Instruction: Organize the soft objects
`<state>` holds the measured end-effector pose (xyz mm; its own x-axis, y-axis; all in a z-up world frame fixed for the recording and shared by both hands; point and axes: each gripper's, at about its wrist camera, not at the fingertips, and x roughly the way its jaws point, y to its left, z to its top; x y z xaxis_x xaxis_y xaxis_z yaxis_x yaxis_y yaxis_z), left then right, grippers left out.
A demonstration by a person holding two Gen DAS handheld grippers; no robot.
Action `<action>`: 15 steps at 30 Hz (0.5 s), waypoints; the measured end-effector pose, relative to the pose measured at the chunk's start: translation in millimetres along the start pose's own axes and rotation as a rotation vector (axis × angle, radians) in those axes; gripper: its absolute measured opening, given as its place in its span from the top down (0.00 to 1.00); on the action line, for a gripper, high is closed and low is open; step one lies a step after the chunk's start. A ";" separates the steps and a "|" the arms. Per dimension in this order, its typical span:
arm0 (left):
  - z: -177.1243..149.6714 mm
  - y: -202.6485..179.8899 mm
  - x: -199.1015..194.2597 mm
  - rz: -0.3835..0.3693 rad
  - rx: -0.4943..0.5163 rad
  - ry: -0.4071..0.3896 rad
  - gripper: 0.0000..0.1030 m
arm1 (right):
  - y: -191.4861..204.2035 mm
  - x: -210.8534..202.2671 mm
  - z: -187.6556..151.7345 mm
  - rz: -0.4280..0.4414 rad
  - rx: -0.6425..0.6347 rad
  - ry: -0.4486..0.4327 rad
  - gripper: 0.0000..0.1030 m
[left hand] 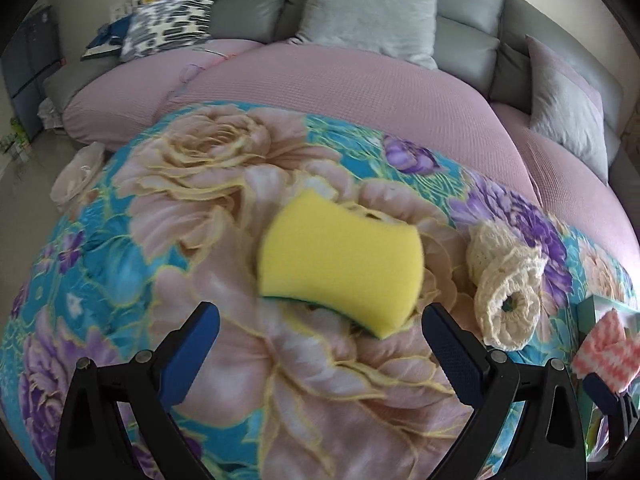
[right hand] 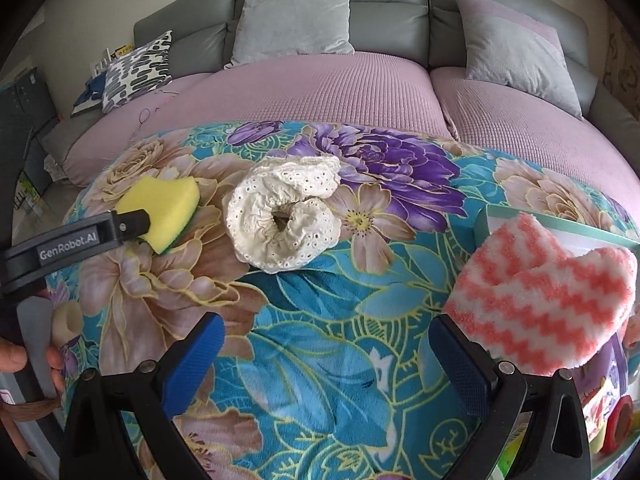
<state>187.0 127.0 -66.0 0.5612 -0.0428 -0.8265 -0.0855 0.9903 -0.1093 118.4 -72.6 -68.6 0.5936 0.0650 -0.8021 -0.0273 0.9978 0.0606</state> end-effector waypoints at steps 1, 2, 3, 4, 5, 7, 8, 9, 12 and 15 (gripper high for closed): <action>-0.5 -2.5 2.5 -0.006 0.008 0.004 0.02 | -1.2 2.1 0.4 0.001 0.003 0.003 0.00; -1.2 -5.3 5.6 -0.008 0.016 0.009 0.02 | -1.8 3.7 0.4 0.003 0.005 0.006 0.00; -1.1 -7.1 8.2 -0.007 0.021 0.013 0.02 | -2.1 5.2 0.5 0.005 0.005 0.007 0.00; -1.1 -8.9 10.4 -0.006 0.026 0.015 0.02 | -2.2 6.3 0.5 0.007 0.005 0.009 0.00; -1.5 -10.5 12.9 -0.003 0.032 0.017 0.02 | -2.2 6.9 0.2 0.009 0.004 0.009 0.00; -2.6 -12.9 18.8 0.015 0.044 0.029 0.02 | -2.1 7.0 -0.3 0.012 0.002 0.010 0.00; -2.9 -12.5 20.6 0.024 0.046 0.030 0.02 | -2.4 7.0 -0.4 0.012 0.002 0.011 0.00; -3.7 -11.8 21.9 0.032 0.046 0.032 0.02 | -2.3 7.2 -0.4 0.011 0.002 0.010 0.00; -5.6 -6.2 22.6 0.062 0.034 0.033 0.02 | -2.8 7.2 -1.1 0.011 0.003 0.011 0.00; -8.0 5.1 19.8 0.074 0.005 0.031 0.02 | -3.6 7.7 -1.2 0.009 0.003 0.012 0.00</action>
<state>191.1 130.1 -87.4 0.5278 0.0265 -0.8490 -0.1217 0.9916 -0.0446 122.1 -75.7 -75.7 0.5835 0.0745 -0.8087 -0.0304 0.9971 0.0699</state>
